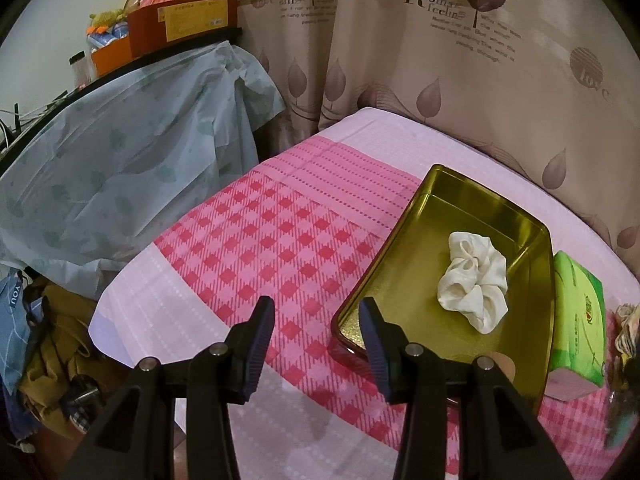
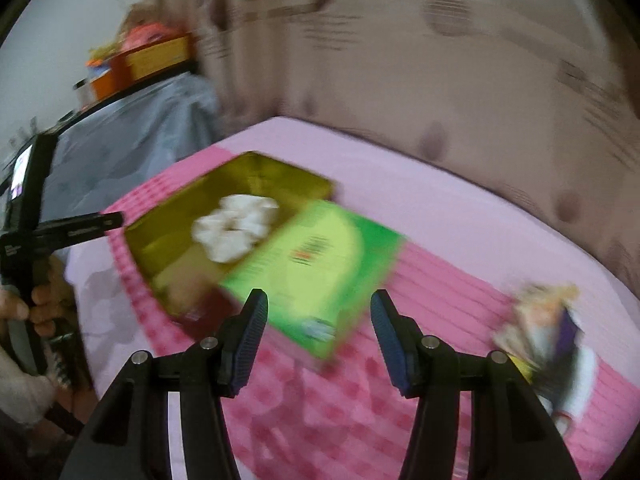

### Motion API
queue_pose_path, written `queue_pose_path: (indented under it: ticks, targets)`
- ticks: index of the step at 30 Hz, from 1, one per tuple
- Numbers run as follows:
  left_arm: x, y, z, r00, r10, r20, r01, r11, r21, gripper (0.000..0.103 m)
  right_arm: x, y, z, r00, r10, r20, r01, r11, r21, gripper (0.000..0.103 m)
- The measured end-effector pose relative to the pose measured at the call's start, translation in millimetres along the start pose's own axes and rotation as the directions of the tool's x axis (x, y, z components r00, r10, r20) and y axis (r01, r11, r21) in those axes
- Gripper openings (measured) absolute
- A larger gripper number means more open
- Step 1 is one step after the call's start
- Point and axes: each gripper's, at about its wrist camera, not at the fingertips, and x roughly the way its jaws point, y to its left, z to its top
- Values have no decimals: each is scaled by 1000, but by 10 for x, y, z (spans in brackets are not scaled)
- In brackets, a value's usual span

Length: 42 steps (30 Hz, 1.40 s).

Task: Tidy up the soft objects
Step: 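Carry the sponge to the gold tray and release it with the right tool, then return both tools to the pile and grasp the white knit glove with the right tool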

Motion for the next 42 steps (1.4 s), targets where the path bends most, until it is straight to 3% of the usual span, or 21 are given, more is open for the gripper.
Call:
queue_pose_path:
  ticks: [8, 12, 19, 21, 28, 33, 37, 42]
  targets:
    - [-60, -113, -17, 1000, 5, 30, -7, 999, 52, 44, -440, -1181, -413, 978, -209, -21, 209, 956, 204, 52]
    - [-124, -183, -24, 999, -3, 48, -1, 997, 81, 44, -524, -1556, -608, 964, -263, -52, 267, 928, 260, 52]
    - [-258, -393, -41, 998, -12, 67, 2, 989, 148, 44, -421, -1892, -777, 959, -272, -81, 283, 903, 324, 56]
    - [-307, -475, -60, 997, -30, 67, 18, 985, 171, 44, -382, -1948, -799, 960, -270, -80, 281, 900, 334, 61]
    - [-487, -959, -119, 992, -118, 49, 101, 960, 263, 44, -207, -2116, -847, 962, -261, -86, 274, 892, 359, 62]
    - [-592, -1422, -161, 982, -183, 34, 162, 929, 334, 45, -139, -2267, -911, 964, -253, -87, 266, 882, 390, 64]
    - [-692, -1885, -242, 967, -253, 5, 229, 885, 406, 45, -80, -2350, -990, 964, -245, -103, 266, 880, 395, 64]
    - [-822, -2479, -452, 938, -341, -59, 324, 807, 494, 45, -35, -2396, -1063, 967, -238, -95, 256, 886, 387, 48]
